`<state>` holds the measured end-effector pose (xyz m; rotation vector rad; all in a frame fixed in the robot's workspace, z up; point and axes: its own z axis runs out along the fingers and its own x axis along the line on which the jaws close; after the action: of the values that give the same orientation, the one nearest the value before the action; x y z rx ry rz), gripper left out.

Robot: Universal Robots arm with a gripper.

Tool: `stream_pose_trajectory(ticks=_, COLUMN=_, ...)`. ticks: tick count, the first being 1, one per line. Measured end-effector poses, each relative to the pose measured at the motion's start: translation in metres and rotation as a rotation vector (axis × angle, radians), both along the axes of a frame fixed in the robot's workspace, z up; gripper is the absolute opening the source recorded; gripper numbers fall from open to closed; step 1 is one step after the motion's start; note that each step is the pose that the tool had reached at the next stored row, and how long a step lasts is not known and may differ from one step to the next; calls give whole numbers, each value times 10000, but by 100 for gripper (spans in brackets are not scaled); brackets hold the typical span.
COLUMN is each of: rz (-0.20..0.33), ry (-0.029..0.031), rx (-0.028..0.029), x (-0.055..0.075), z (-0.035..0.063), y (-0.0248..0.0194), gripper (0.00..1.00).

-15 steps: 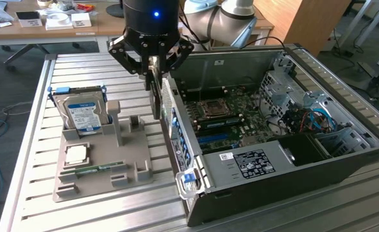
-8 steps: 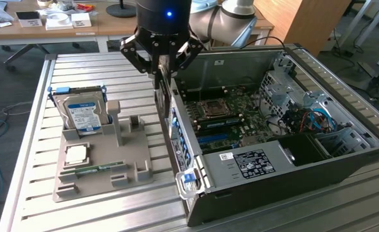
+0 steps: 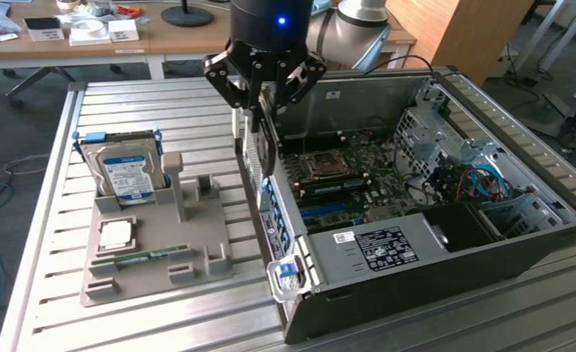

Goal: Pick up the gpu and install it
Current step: 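Pick up the gpu and move the gpu toward the slot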

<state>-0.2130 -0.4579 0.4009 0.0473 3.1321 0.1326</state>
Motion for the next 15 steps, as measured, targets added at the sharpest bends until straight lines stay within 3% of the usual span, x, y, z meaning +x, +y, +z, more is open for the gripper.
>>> stream_pose_trajectory(ticks=5, rz=2, ry=6, rx=78, x=124, z=1, y=0, gripper=27)
stream_pose_trajectory(ticks=15, rz=0, ry=4, rx=321, x=413, z=0, y=0, gripper=27)
